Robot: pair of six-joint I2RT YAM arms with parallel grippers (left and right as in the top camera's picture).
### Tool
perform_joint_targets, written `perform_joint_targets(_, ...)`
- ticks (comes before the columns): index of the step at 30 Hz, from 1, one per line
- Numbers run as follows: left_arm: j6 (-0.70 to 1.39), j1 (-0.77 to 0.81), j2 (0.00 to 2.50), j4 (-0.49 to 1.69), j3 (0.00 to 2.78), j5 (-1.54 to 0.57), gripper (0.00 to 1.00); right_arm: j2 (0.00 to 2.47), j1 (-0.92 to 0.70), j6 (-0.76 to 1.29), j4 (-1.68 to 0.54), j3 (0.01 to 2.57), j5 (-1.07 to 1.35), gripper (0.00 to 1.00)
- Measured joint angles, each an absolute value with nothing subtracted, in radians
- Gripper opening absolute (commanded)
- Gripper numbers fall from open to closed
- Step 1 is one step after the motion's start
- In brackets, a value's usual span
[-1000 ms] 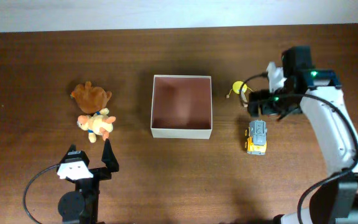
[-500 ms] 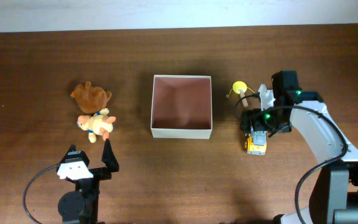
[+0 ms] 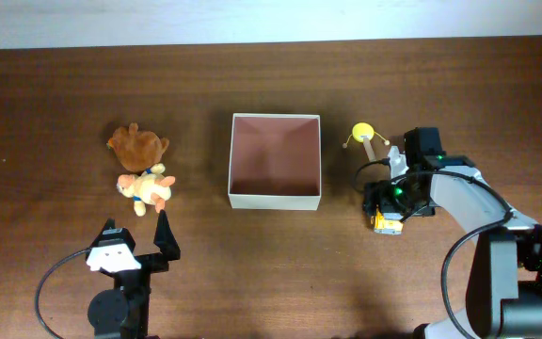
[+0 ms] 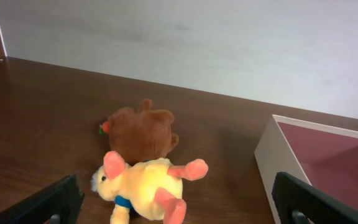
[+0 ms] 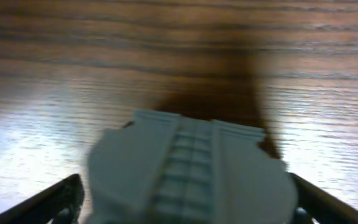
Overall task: Pack container
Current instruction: 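Lower the right gripper and grasp the toy robot car, then carry the toy car left over the white box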
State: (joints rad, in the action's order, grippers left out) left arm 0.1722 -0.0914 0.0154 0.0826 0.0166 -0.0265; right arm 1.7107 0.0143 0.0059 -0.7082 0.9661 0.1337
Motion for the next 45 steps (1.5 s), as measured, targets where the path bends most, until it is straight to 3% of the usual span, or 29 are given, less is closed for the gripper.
perform_joint_targets(14, 0.172, -0.091, 0.015, 0.083, 0.017, -0.027, 0.99, 1.736, 0.014, -0.015, -0.671, 0.965, 0.060, 0.61)
perform_joint_targets(25, 0.172, -0.091, 0.015, 0.083, 0.017, -0.027, 0.99, 1.736, 0.014, -0.019, -0.668, 0.968, 0.068, 0.61)
perform_joint_targets(32, 0.172, -0.091, 0.015, 0.083, 0.017, -0.027, 0.99, 1.740, 0.014, -0.020, -0.821, 1.085, 0.152, 0.61)
perform_joint_targets(39, 0.172, -0.091, 0.015, 0.082, 0.017, -0.027, 0.99, 1.742, 0.012, -0.067, -1.026, 1.346, 0.363, 0.61)
perform_joint_targets(45, 0.172, -0.091, 0.015, 0.083, 0.017, -0.027, 0.99, 1.742, -0.039, -0.105, -1.028, 1.504, 0.590, 0.62)
